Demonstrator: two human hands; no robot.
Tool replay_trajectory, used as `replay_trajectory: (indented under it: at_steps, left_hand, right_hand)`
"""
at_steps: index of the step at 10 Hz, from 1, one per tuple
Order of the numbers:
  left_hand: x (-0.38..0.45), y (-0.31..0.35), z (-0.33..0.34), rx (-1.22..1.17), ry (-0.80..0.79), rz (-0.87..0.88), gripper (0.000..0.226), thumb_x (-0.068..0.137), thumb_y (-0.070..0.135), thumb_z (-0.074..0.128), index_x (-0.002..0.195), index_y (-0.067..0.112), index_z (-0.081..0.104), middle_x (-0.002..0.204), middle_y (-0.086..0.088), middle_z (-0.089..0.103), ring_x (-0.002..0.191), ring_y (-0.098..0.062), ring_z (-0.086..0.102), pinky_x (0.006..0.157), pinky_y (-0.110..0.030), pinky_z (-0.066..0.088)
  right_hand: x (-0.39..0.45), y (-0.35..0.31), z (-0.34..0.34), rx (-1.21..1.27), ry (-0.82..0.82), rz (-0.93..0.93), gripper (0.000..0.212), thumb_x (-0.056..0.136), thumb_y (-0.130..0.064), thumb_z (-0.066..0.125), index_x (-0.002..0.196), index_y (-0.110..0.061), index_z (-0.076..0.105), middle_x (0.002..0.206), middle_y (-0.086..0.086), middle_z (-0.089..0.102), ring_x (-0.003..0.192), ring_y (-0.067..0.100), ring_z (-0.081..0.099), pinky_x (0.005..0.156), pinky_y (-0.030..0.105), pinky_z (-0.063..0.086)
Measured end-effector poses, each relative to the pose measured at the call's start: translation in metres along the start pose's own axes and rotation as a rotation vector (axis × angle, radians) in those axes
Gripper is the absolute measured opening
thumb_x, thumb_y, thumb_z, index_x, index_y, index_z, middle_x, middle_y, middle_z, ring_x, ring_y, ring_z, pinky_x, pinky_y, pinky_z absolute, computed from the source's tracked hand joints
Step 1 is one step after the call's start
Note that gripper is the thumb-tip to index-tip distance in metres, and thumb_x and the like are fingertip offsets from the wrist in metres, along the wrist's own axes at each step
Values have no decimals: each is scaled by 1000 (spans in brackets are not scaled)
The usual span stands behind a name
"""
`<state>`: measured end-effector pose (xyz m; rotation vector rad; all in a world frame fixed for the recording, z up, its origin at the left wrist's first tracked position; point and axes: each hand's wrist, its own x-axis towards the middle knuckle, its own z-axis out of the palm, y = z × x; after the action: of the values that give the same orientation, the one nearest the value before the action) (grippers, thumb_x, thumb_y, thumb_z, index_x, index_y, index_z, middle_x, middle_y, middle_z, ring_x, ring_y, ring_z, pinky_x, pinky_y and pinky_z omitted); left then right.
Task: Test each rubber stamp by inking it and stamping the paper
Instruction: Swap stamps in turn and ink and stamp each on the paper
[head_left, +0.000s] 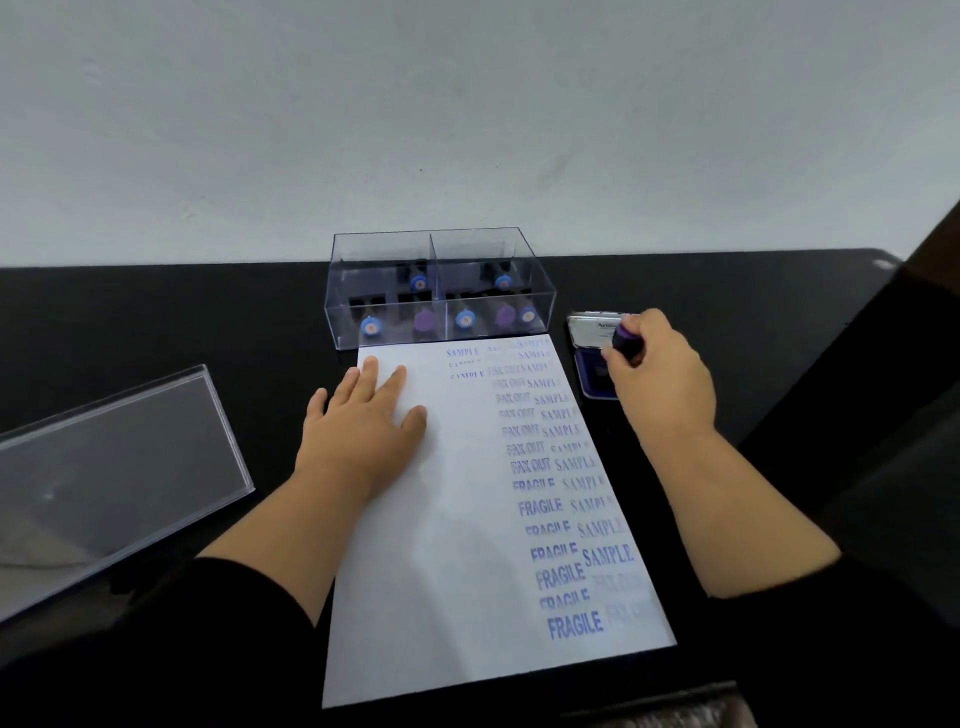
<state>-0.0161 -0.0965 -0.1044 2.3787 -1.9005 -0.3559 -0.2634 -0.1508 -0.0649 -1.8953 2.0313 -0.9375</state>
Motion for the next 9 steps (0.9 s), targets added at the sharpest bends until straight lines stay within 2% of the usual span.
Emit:
replay_trajectory:
  at_steps: [4,6,7,9]
  left_hand:
    - [-1,-1,1,2,-1,1,58,99,49,18,152,34,2,159,5,-11,146,-11,-9,118,-39,-6]
    - [0,0,0,10,-4,0,58,99,49,18,152,34,1,159,5,-11,146,-12,-8,118,-39,-5]
    - [-1,0,1,4,-1,5,58,99,49,18,152,34,2,160,5,-11,146,-12,-8,118,-39,-5]
    - [-2,0,1,5,3,3,57,99,49,18,152,34,2,159,5,-11,146,-11,-9,118,-39,-6]
  right_hand:
    - [-1,-3,3,-70,3,-14,16,93,-21,53,108,-19,48,96,1,51,76,17,46,58,28,35]
    - [-3,-3,4,-60,21,-18,13,94,-22,52,106,-19,48,98,3,53,73,18,45,49,24,28]
    - [-3,-3,4,-63,24,-26,14,94,-21,52,107,-18,48,102,5,55,73,18,46,52,26,31]
    - [-3,-15,1,-24,37,-76,16,94,-22,51,108,-16,48,99,3,54,75,18,48,57,30,39]
